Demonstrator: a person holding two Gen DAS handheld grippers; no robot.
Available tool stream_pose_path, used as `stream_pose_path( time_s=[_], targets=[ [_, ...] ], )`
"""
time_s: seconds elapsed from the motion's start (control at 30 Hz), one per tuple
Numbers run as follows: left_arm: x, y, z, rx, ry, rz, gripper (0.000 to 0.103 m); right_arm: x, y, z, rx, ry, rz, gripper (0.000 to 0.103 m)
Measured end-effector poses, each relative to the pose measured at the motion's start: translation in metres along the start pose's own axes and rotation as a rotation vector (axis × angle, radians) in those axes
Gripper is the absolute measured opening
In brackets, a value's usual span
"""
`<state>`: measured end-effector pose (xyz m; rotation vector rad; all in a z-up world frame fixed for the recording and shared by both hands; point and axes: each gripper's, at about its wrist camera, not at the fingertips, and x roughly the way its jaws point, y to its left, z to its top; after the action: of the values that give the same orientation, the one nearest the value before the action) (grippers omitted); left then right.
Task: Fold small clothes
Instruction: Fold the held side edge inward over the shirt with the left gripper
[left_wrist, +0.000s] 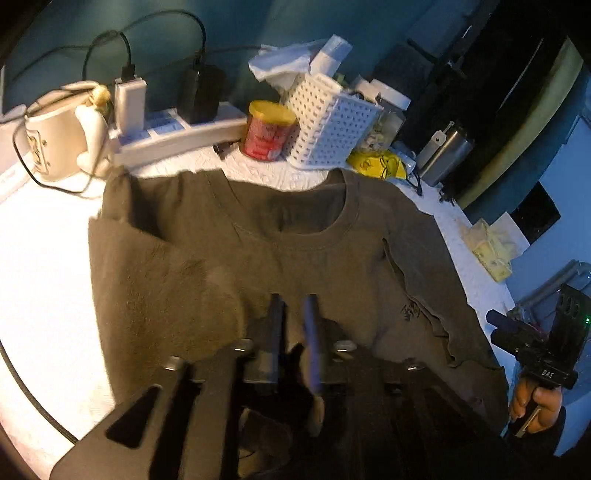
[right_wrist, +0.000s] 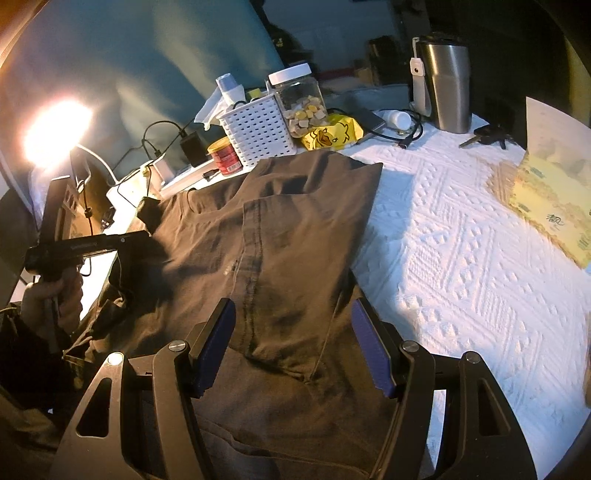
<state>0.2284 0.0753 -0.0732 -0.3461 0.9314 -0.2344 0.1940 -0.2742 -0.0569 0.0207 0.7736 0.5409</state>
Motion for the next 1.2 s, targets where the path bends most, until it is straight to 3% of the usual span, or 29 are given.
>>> stream_pose_path(
  time_s=[0.07,0.13,0.27,0.37,0.53,0.6,0.63,0.67,0.73,0.83,0.93,1.07,1.2],
  targets=[
    [-0.019,0.007,-0.001,-0.005,-0.032,0.009,0.052,0.001,0.000,-0.001,0.002,0.004,-0.004,0.069],
    [-0.036,0.016,-0.002,-0.017,-0.059,0.034,0.062,0.003,0.000,0.000,0.004,0.009,-0.003,0.069],
    [-0.069,0.049,-0.010,-0.058,-0.095,0.123,0.065,0.009,0.005,0.002,-0.007,0.019,0.004,0.069],
    [-0.068,0.075,-0.019,-0.109,-0.075,0.161,0.065,0.013,0.012,0.004,-0.022,0.024,0.017,0.069],
    [-0.036,0.098,-0.033,-0.185,-0.001,0.110,0.064,0.018,0.022,0.006,-0.043,0.034,0.023,0.069],
    [-0.035,0.093,-0.033,-0.154,-0.043,0.100,0.064,0.017,0.023,0.006,-0.046,0.036,0.018,0.069],
    [-0.032,0.090,-0.031,-0.135,-0.040,0.083,0.056,0.017,0.023,0.006,-0.044,0.037,0.015,0.069],
    [-0.028,0.087,-0.029,-0.117,-0.029,0.074,0.036,0.017,0.022,0.005,-0.039,0.039,0.010,0.069],
    [-0.021,0.082,-0.026,-0.079,-0.004,0.095,0.013,0.016,0.020,0.005,-0.032,0.041,0.000,0.069],
    [-0.024,0.079,-0.022,-0.023,-0.007,0.149,0.007,0.016,0.018,0.005,-0.026,0.041,-0.012,0.069],
    [-0.041,0.076,-0.017,0.061,-0.050,0.287,0.007,0.015,0.020,0.005,-0.032,0.040,-0.013,0.069],
    [-0.039,0.084,-0.020,0.127,-0.024,0.370,0.007,0.018,0.022,0.006,-0.038,0.049,-0.005,0.069],
    [-0.033,0.092,-0.025,0.095,0.017,0.392,0.012,0.018,0.030,0.006,-0.058,0.052,0.007,0.069]
  ],
)
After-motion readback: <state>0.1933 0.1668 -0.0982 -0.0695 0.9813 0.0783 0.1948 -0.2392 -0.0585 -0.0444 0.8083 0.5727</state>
